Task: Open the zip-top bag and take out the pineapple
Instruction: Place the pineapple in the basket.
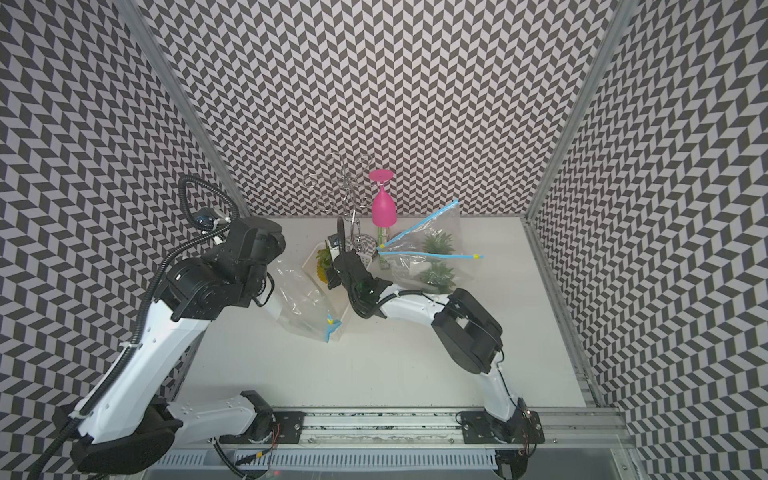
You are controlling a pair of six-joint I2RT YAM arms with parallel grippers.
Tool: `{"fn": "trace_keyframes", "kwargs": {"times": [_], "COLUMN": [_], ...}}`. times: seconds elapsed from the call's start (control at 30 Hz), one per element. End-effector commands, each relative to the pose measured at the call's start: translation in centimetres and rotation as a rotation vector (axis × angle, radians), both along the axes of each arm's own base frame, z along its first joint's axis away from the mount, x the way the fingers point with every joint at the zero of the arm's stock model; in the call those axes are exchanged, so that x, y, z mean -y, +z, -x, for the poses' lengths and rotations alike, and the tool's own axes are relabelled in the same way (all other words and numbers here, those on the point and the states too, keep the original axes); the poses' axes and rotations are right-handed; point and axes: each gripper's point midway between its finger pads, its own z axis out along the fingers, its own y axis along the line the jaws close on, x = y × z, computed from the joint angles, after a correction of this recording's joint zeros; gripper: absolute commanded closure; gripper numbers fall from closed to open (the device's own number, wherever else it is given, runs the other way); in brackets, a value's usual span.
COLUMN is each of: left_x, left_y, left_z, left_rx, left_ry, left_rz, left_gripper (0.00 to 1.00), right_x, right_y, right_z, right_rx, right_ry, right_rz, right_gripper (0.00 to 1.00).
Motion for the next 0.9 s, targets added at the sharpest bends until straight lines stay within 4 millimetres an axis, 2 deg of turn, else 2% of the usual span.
{"fn": "trace_keyframes", "kwargs": {"times": [0.0,0.03,0.13,0.2,0.3,0.37,0.5,0.63,0.73,0.87], "left_x": [-0.4,-0.4,-0.3,-0.1,0.3,0.7,1.2,2.2,3.4,4.7], "left_y": [-0.2,-0.3,-0.2,-0.2,-0.3,-0.4,-0.8,-1.3,-1.3,-0.9], "left_z": [0.7,0.7,0.6,0.4,-0.1,-0.4,-1.2,-2.2,-3.3,-4.5], "left_rx": [-0.015,-0.015,-0.011,-0.008,-0.008,-0.008,-0.013,-0.026,-0.024,-0.020], "left_ry": [-0.005,-0.007,-0.011,-0.017,-0.029,-0.040,-0.051,-0.083,-0.122,-0.157], "left_rz": [-0.024,-0.023,-0.023,-0.027,-0.031,-0.033,-0.049,-0.040,-0.023,-0.015], "left_gripper": [1.00,1.00,1.00,1.00,1.00,1.00,1.00,1.00,1.00,1.00], "right_x": [-0.6,-0.8,-1.1,-1.2,-1.1,-0.7,0.7,2.7,4.8,8.0], "right_y": [5.1,4.7,3.8,3.6,4.4,5.6,10.2,13.9,15.8,19.5], "right_z": [-1.9,-2.1,-2.4,-2.3,-2.1,-1.8,-0.2,2.3,4.4,8.0], "right_rx": [0.112,0.102,0.083,0.077,0.082,0.086,0.119,0.131,0.131,0.172], "right_ry": [-0.048,-0.047,-0.048,-0.040,-0.037,-0.037,-0.011,0.026,0.046,0.115], "right_rz": [-0.102,-0.091,-0.072,-0.071,-0.071,-0.083,-0.148,-0.209,-0.237,-0.272], "right_gripper": [1.00,0.97,0.80,0.61,0.40,0.33,0.27,0.25,0.26,0.27]}}
